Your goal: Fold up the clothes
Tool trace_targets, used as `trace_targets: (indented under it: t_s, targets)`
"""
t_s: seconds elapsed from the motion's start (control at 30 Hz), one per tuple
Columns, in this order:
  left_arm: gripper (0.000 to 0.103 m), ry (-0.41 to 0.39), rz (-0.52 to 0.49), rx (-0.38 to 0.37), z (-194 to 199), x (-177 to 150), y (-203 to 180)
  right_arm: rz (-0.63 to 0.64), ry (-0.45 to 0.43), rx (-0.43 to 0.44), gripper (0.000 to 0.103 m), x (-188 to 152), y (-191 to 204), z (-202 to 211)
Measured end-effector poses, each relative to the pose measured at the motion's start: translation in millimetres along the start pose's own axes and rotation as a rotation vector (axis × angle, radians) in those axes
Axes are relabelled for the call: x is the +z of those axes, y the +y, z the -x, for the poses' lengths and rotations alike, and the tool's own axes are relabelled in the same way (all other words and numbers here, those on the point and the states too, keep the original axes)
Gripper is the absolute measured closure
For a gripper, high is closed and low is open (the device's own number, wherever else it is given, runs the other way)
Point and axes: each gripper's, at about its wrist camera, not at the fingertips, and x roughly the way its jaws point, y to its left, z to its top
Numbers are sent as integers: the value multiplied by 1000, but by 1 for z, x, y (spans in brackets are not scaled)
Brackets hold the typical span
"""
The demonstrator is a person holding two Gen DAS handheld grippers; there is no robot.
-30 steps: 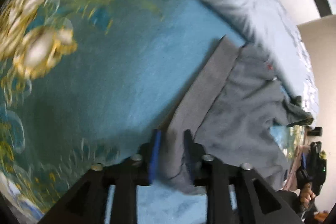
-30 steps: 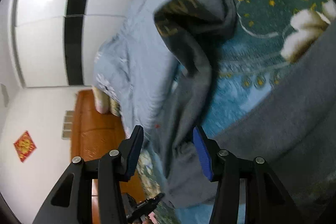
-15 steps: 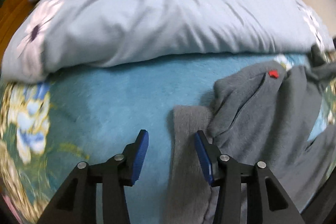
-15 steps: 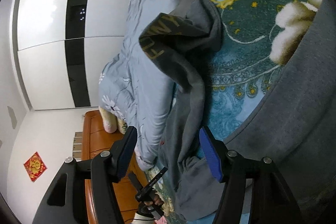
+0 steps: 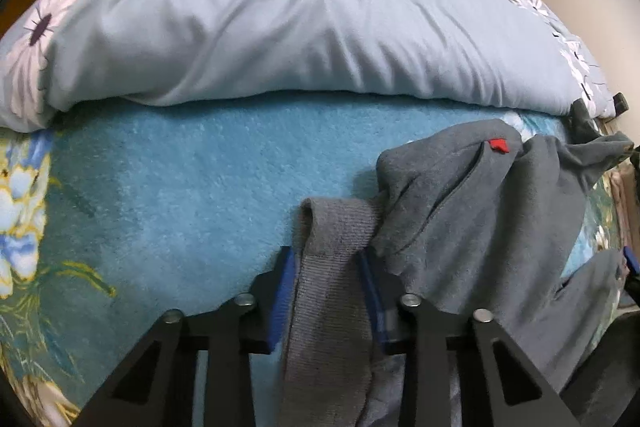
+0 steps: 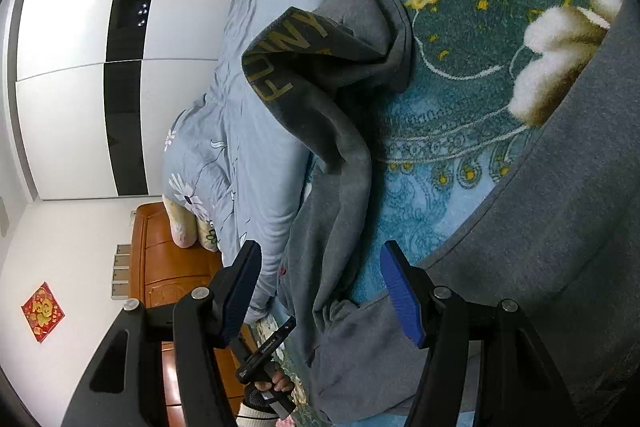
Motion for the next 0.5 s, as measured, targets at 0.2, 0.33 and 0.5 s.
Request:
trace_targets:
  t_s: [0.2, 0.33, 0.5]
  targets:
    - [96, -128, 205, -1, 37, -17, 24, -4, -9, -4, 40, -1, 1, 0]
    - [103, -202, 304, 88, 59, -16, 59, -6, -16, 8, 40, -2, 1, 2]
    - [103, -172, 365, 142, 74, -29, 90, -2, -24, 26, 40, -2, 2, 4]
